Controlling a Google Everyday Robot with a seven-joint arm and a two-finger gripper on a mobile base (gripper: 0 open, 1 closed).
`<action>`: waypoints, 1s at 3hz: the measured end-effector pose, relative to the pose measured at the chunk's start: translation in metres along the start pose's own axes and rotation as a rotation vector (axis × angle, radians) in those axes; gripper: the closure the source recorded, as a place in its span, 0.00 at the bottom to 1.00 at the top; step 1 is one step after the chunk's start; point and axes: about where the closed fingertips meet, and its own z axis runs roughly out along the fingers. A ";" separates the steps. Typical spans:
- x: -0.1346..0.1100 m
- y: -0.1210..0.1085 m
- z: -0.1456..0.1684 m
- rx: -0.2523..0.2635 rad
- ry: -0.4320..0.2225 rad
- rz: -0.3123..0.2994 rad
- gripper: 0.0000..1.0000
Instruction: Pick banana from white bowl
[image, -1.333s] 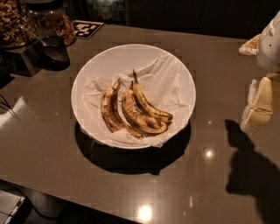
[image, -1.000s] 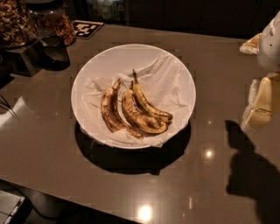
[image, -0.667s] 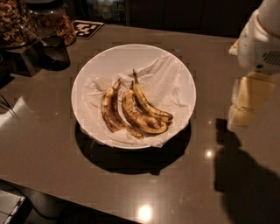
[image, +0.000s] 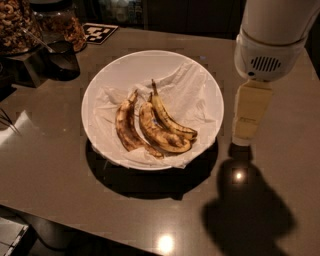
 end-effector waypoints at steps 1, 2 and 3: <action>-0.006 -0.004 0.000 0.024 -0.022 -0.002 0.00; -0.033 0.006 0.010 0.033 0.017 -0.035 0.00; -0.054 0.013 0.017 0.033 0.044 -0.053 0.02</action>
Offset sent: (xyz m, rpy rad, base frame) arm -0.0013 0.0621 -0.0351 -0.1334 0.0607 0.0279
